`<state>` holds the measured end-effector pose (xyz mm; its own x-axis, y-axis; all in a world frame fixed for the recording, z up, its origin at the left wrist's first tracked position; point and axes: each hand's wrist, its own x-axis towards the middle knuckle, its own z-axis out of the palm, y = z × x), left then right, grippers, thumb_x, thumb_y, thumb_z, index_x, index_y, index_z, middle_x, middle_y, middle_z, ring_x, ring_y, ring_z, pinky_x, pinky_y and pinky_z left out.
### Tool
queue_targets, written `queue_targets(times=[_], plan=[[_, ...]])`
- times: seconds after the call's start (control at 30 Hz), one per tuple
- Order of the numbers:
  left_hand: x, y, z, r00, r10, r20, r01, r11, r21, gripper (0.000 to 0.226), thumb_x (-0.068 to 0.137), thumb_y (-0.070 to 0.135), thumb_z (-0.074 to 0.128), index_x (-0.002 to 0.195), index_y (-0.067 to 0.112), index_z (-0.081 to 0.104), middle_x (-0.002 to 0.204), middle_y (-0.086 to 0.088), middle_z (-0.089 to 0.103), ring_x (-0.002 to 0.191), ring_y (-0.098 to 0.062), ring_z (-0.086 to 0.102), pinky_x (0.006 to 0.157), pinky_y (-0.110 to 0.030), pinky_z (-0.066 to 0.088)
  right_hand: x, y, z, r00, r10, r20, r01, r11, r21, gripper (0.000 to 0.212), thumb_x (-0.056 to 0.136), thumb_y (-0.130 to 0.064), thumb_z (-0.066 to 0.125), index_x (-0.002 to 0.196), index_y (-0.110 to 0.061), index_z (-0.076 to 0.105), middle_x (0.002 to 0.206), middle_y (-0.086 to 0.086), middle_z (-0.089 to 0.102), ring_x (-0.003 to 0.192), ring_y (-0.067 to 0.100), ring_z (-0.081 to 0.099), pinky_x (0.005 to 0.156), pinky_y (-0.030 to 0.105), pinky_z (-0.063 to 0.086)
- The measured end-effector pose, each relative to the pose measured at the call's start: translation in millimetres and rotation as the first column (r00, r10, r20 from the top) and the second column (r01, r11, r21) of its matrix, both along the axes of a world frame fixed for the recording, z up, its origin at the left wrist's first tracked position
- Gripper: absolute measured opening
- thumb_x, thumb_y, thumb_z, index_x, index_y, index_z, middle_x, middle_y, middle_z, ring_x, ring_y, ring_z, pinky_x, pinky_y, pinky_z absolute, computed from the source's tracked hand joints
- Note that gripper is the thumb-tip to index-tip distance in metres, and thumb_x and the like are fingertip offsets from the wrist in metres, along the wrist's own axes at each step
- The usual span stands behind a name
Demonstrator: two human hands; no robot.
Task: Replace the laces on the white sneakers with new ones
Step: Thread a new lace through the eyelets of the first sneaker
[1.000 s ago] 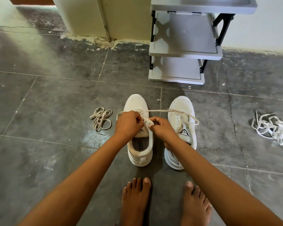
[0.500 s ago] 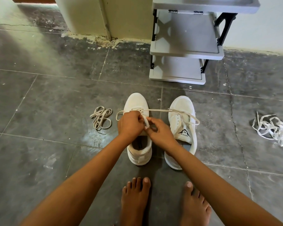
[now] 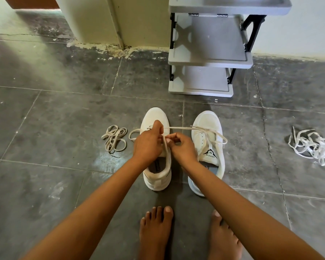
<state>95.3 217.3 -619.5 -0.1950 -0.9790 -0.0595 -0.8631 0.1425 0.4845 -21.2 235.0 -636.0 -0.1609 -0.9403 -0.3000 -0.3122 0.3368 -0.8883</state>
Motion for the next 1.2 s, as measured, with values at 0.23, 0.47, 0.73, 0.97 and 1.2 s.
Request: queue_targets(times=[0.23,0.47,0.73,0.97,1.2], plan=[[33,12,-4,0.986,0.109,0.127,-0.100,0.992,-0.076,0.041,0.073,0.030,0.073,0.097,0.015,0.044,0.095,-0.002,0.044,0.085,-0.022,0.043,0.069,-0.031,0.034,2,-6,0,0.974,0.033,-0.224,-0.018,0.997,0.070,0.011,0.093,-0.021,0.050,0.096,-0.013,0.057,0.100,0.003,0.064,0.095,0.023,0.058,0.084,0.035,0.043],[33,11,-9,0.982,0.111,0.154,-0.131,0.984,0.123,0.035,0.079,0.033,0.072,0.097,0.012,0.051,0.089,-0.008,0.064,0.081,-0.026,0.059,0.068,-0.037,0.047,-9,-13,52,0.967,-0.152,0.204,0.160,0.987,-0.024,0.012,0.098,-0.009,0.036,0.088,-0.016,0.039,0.094,0.003,0.070,0.090,0.019,0.062,0.078,0.028,0.046],[37,-1,1,0.988,0.083,0.127,-0.104,0.981,0.162,0.038,0.076,0.040,0.074,0.101,0.018,0.056,0.095,0.002,0.063,0.089,-0.020,0.060,0.073,-0.035,0.050,-30,-29,86,0.989,0.026,0.144,0.005,0.978,-0.209,0.014,0.098,-0.013,0.043,0.093,-0.011,0.056,0.074,-0.004,0.063,0.065,0.008,0.055,0.064,0.025,0.047],[37,-3,1,0.990,0.073,0.123,-0.084,0.992,0.089,0.022,0.086,0.032,0.061,0.090,0.011,0.064,0.088,-0.007,0.068,0.081,-0.026,0.062,0.072,-0.040,0.052,-14,-11,21,0.787,0.415,-0.457,-0.435,0.898,0.068,0.024,0.094,-0.026,0.054,0.098,-0.005,0.063,0.102,0.012,0.065,0.096,0.027,0.059,0.082,0.034,0.045],[41,0,0,0.992,0.082,0.093,-0.091,0.991,0.096,0.022,0.087,0.028,0.060,0.082,0.008,0.068,0.079,-0.010,0.068,0.073,-0.027,0.061,0.065,-0.038,0.050,-34,-21,50,0.985,0.097,0.139,-0.084,0.992,-0.093,0.017,0.097,-0.007,0.043,0.087,-0.012,0.055,0.115,0.014,0.054,0.093,0.017,0.053,0.083,0.029,0.042]])
